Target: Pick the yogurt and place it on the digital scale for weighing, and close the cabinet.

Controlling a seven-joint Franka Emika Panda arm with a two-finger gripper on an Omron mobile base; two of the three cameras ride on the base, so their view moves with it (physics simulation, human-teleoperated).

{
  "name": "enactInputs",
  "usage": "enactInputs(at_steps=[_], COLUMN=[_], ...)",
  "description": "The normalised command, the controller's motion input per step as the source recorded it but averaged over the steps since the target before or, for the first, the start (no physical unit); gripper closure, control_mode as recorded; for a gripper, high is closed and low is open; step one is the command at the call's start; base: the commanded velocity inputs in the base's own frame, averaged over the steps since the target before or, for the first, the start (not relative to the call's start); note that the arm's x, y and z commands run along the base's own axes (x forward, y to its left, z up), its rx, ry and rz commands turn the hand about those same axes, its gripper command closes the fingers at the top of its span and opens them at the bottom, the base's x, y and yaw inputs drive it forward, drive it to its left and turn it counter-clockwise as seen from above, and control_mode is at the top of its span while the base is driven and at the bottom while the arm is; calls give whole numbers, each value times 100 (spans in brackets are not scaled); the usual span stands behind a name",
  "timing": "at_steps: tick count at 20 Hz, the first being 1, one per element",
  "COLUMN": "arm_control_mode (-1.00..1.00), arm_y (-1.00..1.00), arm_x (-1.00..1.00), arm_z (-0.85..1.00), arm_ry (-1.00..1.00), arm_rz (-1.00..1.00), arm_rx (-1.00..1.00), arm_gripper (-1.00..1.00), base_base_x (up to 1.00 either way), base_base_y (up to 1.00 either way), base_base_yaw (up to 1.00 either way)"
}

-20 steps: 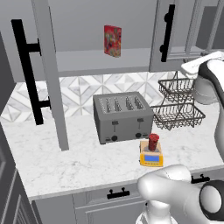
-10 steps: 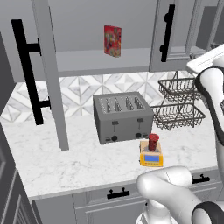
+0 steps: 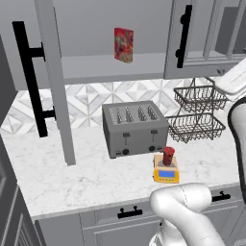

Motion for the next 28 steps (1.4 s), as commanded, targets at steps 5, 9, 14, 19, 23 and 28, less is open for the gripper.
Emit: enactInputs(at_steps=[5, 9, 14, 19, 23, 28], arm_control_mode=[-100, -100, -100, -100, -100, -100], arm_y=[92, 97, 88, 72, 57, 60], arm_x=[-45, -37, -31, -5, 0, -7], arm_z=[-51, -31, -8, -2, -1, 0], arm_ry=[-4, -10, -6, 0, 0, -1], arm_rz=[1, 0, 0, 0, 0, 0], arm_rx=[-1, 0, 0, 0, 0, 0], arm_gripper=[-100, -100, -100, -100, -100, -100], base_base_x=[0, 0, 0, 0, 0, 0], base_base_y=[0, 0, 0, 0, 0, 0], base_base_yaw=[0, 0, 0, 0, 0, 0])
